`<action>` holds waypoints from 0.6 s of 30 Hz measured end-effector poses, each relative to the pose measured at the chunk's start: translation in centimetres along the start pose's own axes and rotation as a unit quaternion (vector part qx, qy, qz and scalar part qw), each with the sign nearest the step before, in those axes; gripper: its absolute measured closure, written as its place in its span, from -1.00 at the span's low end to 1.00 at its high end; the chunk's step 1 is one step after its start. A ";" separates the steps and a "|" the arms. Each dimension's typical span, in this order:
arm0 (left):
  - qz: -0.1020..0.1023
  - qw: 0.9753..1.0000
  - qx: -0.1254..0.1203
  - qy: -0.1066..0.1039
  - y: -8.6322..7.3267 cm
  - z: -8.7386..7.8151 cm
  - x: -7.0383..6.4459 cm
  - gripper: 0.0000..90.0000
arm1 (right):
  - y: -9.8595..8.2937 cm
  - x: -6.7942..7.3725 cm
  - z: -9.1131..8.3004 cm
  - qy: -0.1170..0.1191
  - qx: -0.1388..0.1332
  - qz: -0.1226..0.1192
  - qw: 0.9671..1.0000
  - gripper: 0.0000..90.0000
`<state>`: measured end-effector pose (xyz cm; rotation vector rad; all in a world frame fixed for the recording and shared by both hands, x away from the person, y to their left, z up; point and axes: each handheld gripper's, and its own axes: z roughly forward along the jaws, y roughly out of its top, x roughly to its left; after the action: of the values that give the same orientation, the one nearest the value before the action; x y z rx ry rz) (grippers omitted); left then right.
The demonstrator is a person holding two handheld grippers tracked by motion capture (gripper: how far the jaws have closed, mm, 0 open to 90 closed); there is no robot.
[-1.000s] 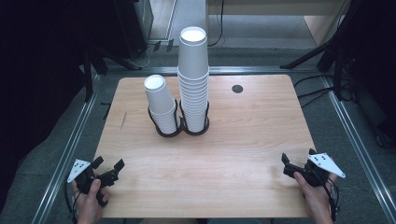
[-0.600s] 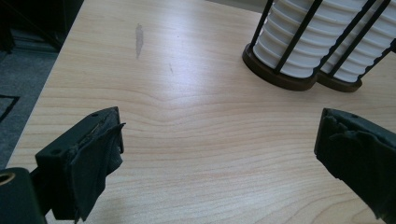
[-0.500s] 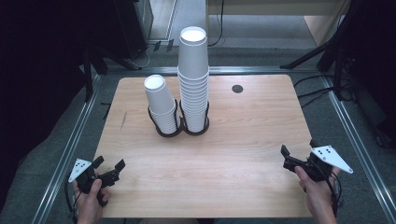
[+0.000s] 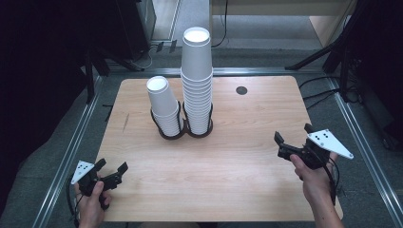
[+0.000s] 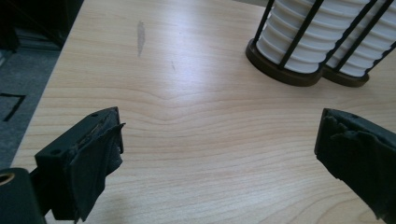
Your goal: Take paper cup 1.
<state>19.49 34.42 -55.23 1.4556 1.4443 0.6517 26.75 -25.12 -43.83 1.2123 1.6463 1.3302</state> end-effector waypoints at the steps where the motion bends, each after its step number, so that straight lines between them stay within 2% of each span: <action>1: 0.001 1.000 0.000 -0.001 0.0 0.0 0.0 -1.00 | 0.3 0.3 0.1 0.004 -0.002 0.000 1.000 -0.99; 6: -0.002 1.000 0.000 -0.001 0.2 0.0 0.1 -1.00 | 2.0 1.5 0.7 0.017 -0.007 -0.011 1.000 -0.99; 10: -0.016 1.000 -0.003 -0.012 0.6 0.2 -0.1 -1.00 | 3.3 2.2 1.1 0.027 -0.015 -0.010 0.999 -0.99; 18: 0.011 0.999 -0.002 -0.034 1.3 1.1 -2.8 -1.00 | 5.2 3.7 2.0 0.040 -0.022 -0.019 0.999 -0.99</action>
<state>20.61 31.67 -53.88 1.4775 1.3756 0.6124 28.56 -20.75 -39.14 1.1094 1.6787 1.3995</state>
